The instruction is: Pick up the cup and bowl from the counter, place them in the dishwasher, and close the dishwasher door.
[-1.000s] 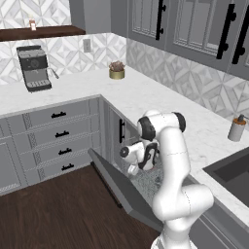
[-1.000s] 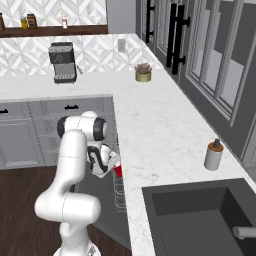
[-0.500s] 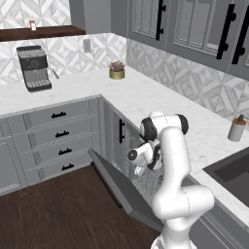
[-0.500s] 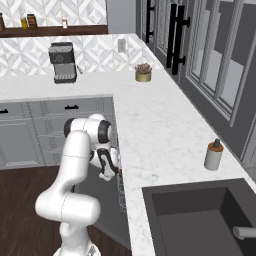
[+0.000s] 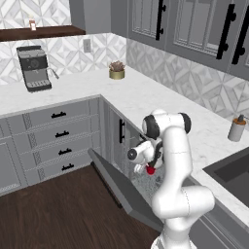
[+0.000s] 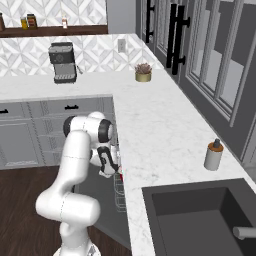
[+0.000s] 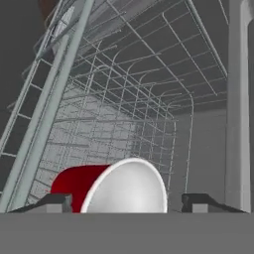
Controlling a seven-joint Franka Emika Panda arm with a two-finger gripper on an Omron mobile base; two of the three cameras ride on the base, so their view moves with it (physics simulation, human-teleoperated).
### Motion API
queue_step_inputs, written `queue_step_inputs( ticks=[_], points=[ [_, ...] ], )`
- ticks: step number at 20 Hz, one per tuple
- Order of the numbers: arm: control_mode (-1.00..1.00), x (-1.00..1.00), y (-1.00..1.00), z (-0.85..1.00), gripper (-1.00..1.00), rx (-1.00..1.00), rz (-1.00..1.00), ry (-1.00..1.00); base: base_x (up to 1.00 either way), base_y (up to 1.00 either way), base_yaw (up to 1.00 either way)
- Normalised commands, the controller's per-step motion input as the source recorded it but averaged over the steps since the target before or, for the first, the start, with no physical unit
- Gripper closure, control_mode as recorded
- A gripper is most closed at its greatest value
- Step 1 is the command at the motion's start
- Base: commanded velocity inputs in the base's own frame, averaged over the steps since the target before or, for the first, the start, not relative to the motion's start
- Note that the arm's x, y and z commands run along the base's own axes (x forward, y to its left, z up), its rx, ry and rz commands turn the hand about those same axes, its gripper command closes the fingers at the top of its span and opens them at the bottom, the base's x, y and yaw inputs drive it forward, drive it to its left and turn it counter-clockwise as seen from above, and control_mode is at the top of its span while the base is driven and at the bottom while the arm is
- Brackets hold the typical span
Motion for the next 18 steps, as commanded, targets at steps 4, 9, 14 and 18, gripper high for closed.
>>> queue_step_inputs(
  ticks=[4,9,14,18],
  points=[
    [-1.0,-0.44,0.89,0.05,-1.0,-0.18,0.05,-0.06,0.0,0.0,0.0],
    [-1.0,-0.29,0.97,0.06,-1.0,-0.12,0.07,0.02,0.0,0.0,0.0],
    [-1.0,0.0,0.37,0.73,-1.0,-0.16,0.01,0.02,0.0,0.0,0.0],
    [-1.0,0.05,0.06,0.06,-1.0,-0.09,0.2,0.43,0.0,0.0,0.0]
  ],
)
